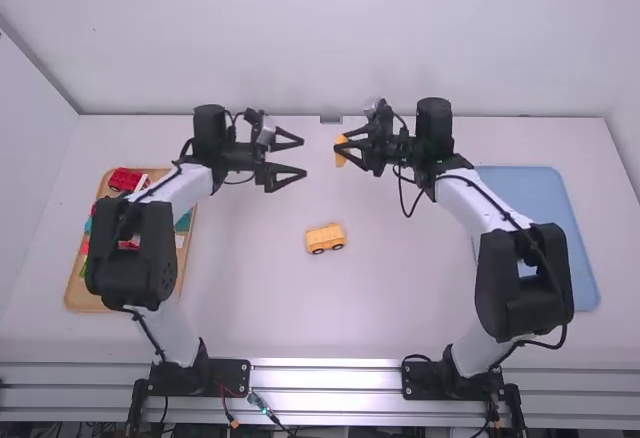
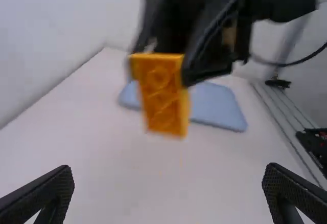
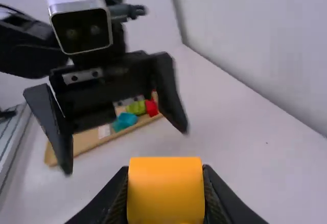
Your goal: Assemble lego blocks to make yellow taxi
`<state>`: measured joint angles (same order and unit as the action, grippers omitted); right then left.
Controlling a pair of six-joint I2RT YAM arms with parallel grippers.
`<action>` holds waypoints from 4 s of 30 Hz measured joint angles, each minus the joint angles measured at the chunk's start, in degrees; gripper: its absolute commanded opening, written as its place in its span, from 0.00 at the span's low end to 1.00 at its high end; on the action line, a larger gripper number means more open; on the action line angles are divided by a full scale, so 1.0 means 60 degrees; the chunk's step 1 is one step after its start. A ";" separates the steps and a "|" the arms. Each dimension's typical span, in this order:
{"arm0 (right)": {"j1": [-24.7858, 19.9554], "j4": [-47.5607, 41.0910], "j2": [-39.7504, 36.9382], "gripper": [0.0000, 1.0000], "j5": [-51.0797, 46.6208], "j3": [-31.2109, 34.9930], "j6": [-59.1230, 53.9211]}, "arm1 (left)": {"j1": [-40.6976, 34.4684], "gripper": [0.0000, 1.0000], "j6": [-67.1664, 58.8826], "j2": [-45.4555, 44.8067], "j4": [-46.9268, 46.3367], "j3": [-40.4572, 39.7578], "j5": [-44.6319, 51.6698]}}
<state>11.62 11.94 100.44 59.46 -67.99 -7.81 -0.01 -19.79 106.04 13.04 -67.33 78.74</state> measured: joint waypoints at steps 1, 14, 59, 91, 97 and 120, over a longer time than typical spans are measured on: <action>0.0011 -0.0674 0.0000 0.16 -0.0306 -0.0204 -0.0211 | 0.0197 0.99 -0.0168 0.0000 -0.0295 0.0000 -0.0080; 0.2790 -0.5388 0.0000 0.16 -0.4237 -0.2164 -0.3818 | 0.3085 0.99 -0.4539 -0.0142 -0.6819 -0.0423 -0.4881; 0.6455 -1.0229 0.6535 0.99 -0.9690 -0.7533 -0.5504 | 0.6615 0.99 -0.5861 -0.1133 -0.7100 -0.0645 -0.4809; 0.2692 -0.7788 0.1712 0.99 -0.4466 -0.2998 -0.7253 | -0.0029 0.99 -0.6685 -0.0459 -0.3774 0.1606 -0.3967; 0.1810 -0.6018 0.1668 0.99 -0.2262 -0.0627 -0.8025 | 0.0233 0.99 -0.7858 0.0310 -0.4113 0.1872 -0.3089; 0.1089 -0.1268 0.1563 0.98 -0.0357 0.2736 -0.7435 | 0.0601 0.93 -1.1234 0.2736 -0.5552 0.1060 -0.3428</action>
<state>18.15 4.34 109.82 57.32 -51.57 -52.42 3.60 -87.20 122.45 -20.27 -60.97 58.17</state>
